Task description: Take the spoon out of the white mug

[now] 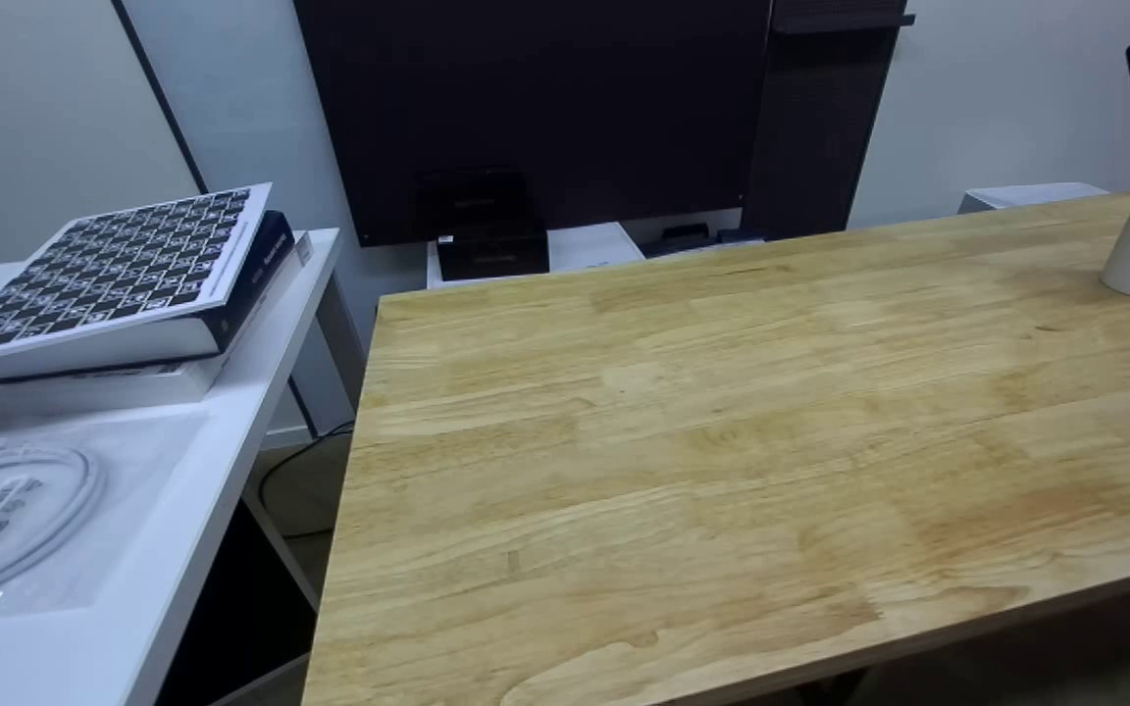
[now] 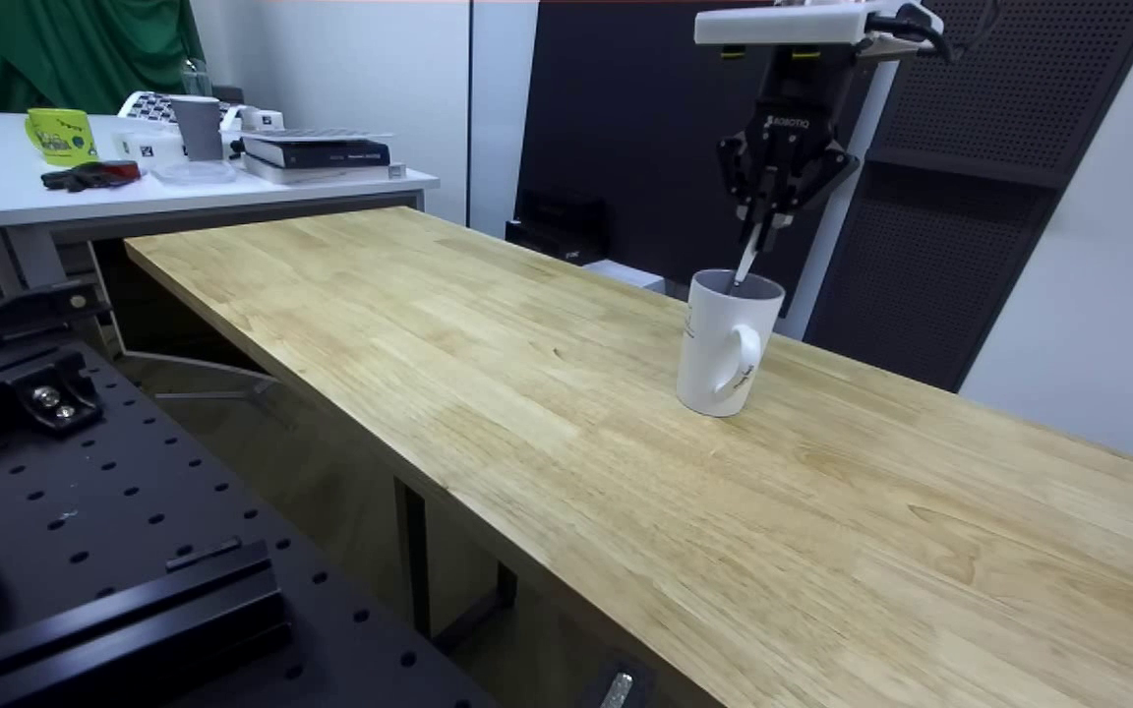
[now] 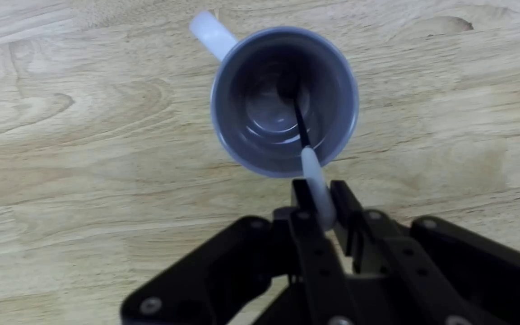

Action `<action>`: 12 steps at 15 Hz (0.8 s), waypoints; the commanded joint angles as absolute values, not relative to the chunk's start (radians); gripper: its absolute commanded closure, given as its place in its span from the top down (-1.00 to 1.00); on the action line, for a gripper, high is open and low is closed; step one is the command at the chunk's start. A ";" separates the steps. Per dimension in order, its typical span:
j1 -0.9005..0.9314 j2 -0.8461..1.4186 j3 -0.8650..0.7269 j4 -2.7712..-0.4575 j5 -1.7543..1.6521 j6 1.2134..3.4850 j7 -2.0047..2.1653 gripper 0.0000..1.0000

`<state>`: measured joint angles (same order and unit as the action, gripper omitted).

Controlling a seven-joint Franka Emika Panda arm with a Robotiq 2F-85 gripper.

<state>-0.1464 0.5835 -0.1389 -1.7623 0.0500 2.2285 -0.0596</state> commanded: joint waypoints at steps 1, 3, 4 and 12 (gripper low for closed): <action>-0.132 0.574 -0.141 -1.712 0.013 2.195 -0.002 -0.92; -0.127 0.555 -0.137 -1.691 0.007 2.164 0.004 -0.92; -0.123 0.545 -0.136 -1.674 0.003 2.137 0.009 -0.92; -0.050 0.383 -0.137 -1.573 -0.119 1.910 0.076 -0.92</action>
